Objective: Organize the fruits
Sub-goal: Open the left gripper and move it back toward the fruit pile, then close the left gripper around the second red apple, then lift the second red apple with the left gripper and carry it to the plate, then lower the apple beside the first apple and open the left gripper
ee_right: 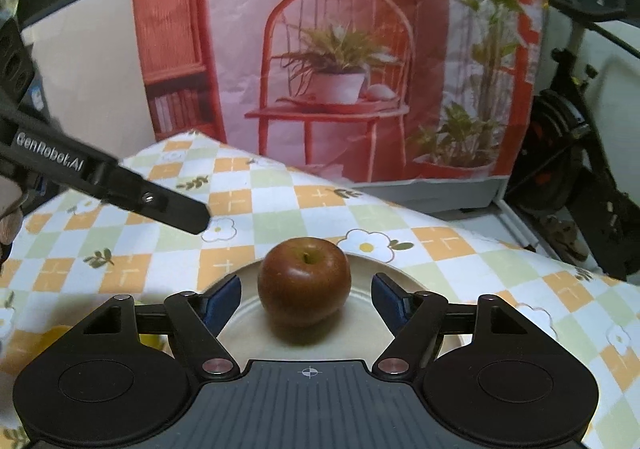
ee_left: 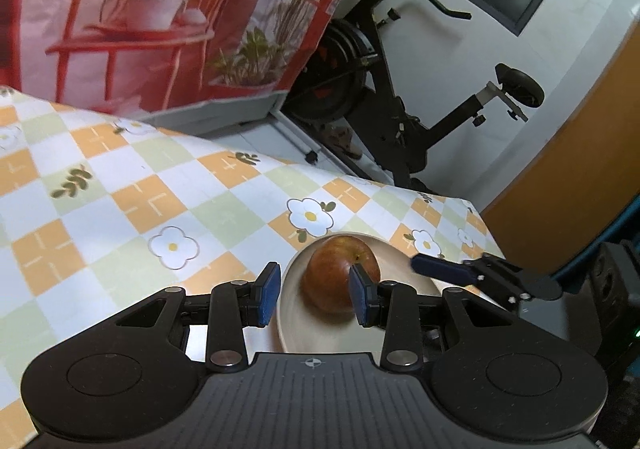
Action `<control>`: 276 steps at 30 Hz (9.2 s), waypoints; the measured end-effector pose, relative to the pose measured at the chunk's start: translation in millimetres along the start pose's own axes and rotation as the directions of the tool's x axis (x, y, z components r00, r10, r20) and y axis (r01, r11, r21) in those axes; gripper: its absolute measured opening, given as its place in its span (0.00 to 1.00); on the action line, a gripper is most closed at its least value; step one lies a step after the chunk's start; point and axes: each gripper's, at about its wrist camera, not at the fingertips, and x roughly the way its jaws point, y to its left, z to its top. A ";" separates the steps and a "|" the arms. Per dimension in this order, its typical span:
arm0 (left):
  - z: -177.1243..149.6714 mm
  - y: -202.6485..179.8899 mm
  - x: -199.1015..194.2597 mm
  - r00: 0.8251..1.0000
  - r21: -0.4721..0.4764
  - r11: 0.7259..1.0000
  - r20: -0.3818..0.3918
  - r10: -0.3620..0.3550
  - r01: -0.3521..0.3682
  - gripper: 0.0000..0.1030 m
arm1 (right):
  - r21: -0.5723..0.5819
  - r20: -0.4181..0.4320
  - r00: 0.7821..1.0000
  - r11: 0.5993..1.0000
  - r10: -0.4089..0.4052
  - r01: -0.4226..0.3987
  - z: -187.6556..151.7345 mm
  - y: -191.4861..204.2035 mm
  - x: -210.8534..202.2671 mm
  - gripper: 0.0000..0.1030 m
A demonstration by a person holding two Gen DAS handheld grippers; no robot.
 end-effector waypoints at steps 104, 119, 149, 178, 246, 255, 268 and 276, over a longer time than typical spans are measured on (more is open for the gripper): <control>-131.8 -44.9 -39.1 0.967 -0.077 0.970 -0.090 -0.239 0.232 0.30 | 0.156 -0.019 1.000 0.988 0.005 -0.002 -144.4 56.0 -141.5 0.64; -128.6 -35.2 -32.4 0.954 -0.101 0.957 -0.102 -0.282 0.272 0.31 | 0.185 -0.001 0.994 0.977 0.107 -0.105 -146.0 52.6 -121.7 0.55; -120.7 -28.1 -11.5 0.930 -0.234 0.930 -0.171 -0.326 0.283 0.32 | 0.158 0.000 0.993 0.981 0.116 -0.114 -142.3 42.7 -127.1 0.52; -121.4 -50.2 15.7 0.909 -0.267 0.917 -0.215 -0.357 0.297 0.38 | -0.022 0.014 0.999 0.999 0.029 -0.029 -154.3 41.4 -143.1 0.58; -12.2 29.3 33.5 0.988 -0.220 0.970 -0.094 -0.126 0.103 0.39 | -0.056 -0.045 0.983 0.982 0.178 -0.181 -31.0 26.1 35.3 0.59; -11.7 21.3 35.4 0.990 -0.181 0.980 -0.093 -0.103 0.085 0.39 | -0.055 -0.062 0.985 0.985 0.159 -0.162 -34.3 26.5 25.9 0.60; -17.1 2.1 15.5 0.998 -0.109 0.994 -0.056 -0.009 0.003 0.37 | 0.011 0.015 0.996 0.996 0.091 -0.091 -47.5 13.7 -34.6 0.59; -29.2 -7.7 -23.2 1.000 -0.075 0.997 -0.001 0.007 -0.007 0.37 | 0.019 0.056 0.995 0.996 0.081 -0.082 -54.7 22.2 -67.5 0.59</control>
